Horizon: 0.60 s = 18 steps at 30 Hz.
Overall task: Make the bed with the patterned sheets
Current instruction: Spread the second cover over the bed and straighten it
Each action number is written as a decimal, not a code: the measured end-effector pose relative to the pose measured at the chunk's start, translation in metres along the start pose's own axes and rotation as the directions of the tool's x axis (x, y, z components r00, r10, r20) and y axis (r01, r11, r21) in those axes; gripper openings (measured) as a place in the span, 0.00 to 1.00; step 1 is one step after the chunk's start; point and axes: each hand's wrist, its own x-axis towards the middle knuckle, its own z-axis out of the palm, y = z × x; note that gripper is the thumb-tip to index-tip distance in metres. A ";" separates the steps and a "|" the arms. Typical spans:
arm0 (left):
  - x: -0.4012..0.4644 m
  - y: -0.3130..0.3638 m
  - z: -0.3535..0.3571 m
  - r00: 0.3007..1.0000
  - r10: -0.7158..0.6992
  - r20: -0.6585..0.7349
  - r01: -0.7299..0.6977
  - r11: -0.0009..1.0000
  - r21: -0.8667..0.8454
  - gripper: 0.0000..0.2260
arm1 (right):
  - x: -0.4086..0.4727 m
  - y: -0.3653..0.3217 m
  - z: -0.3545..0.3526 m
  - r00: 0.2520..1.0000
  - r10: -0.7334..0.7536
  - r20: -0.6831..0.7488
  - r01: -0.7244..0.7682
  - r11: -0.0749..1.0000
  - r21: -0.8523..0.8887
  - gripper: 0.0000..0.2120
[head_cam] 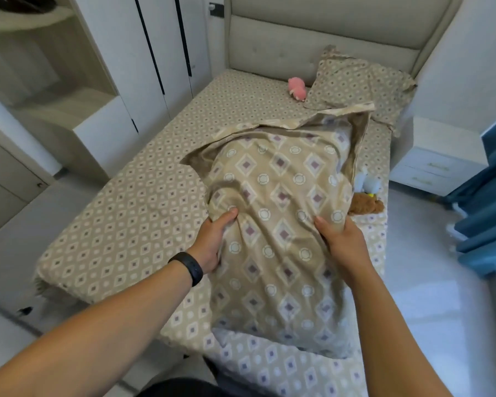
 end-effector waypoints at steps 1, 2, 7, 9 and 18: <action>0.005 0.009 -0.019 1.000 -0.012 -0.003 0.012 1.000 0.009 0.26 | -0.005 -0.006 0.019 1.000 0.009 0.000 -0.009 1.000 0.014 0.22; 0.010 0.022 -0.037 1.000 -0.029 -0.008 0.029 0.999 0.018 0.25 | -0.007 -0.013 0.039 1.000 0.019 0.000 -0.019 1.000 0.022 0.21; 0.020 0.068 -0.095 0.999 -0.045 0.030 0.043 0.997 0.061 0.20 | -0.015 -0.028 0.103 0.997 0.066 -0.033 -0.066 0.998 -0.004 0.20; 0.023 0.075 -0.112 1.000 -0.030 0.006 0.030 0.998 0.053 0.20 | -0.009 -0.032 0.126 0.998 0.052 -0.032 -0.053 0.999 -0.004 0.20; 0.049 0.131 -0.243 0.993 0.017 -0.115 -0.021 0.999 -0.027 0.25 | 0.035 -0.082 0.273 0.994 0.014 0.105 -0.014 1.000 0.004 0.18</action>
